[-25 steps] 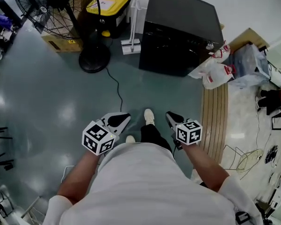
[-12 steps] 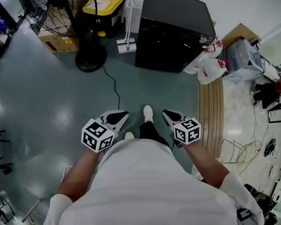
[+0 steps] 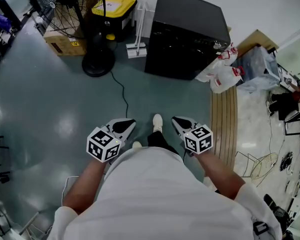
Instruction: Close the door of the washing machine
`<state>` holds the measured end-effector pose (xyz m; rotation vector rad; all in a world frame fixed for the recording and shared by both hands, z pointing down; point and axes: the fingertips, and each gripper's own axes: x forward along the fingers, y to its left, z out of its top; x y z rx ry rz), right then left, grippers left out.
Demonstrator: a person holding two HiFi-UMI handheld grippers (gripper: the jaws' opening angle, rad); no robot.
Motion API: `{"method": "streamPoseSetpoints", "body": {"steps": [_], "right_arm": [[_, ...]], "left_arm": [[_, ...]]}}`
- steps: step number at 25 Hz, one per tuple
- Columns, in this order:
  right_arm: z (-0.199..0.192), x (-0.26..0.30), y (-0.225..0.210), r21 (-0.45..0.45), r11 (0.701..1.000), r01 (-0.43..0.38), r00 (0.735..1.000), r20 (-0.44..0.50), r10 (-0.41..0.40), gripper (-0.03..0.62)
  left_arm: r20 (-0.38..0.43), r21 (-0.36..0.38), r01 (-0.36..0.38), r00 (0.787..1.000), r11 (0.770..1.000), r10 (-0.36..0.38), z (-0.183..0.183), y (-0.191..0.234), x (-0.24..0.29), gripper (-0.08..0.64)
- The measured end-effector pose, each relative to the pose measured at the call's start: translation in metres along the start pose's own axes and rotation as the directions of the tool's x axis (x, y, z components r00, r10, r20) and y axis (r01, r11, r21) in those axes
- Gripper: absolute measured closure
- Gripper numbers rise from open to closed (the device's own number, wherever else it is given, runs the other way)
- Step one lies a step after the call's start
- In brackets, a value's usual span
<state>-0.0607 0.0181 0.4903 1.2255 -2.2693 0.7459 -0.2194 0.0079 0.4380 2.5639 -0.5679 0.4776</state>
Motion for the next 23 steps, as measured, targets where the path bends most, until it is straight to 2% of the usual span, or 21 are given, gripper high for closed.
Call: {"method": "streamPoseSetpoints", "body": {"steps": [17,23], "right_arm": [[-0.004,-0.002,0.003,0.003,1.0,-0.002,1.0,0.009,0.002,0.584],[-0.007,-0.001,-0.014,-0.003,1.0,0.002,1.0,-0.004,-0.002,0.584]], "left_arm": [[-0.02,-0.001,-0.008,1.0,1.0,0.008,-0.015,-0.002,-0.004,0.541],[-0.036,-0.006,-0.008,0.999,1.0,0.008,-0.014,0.007,0.016,0.541]]}}
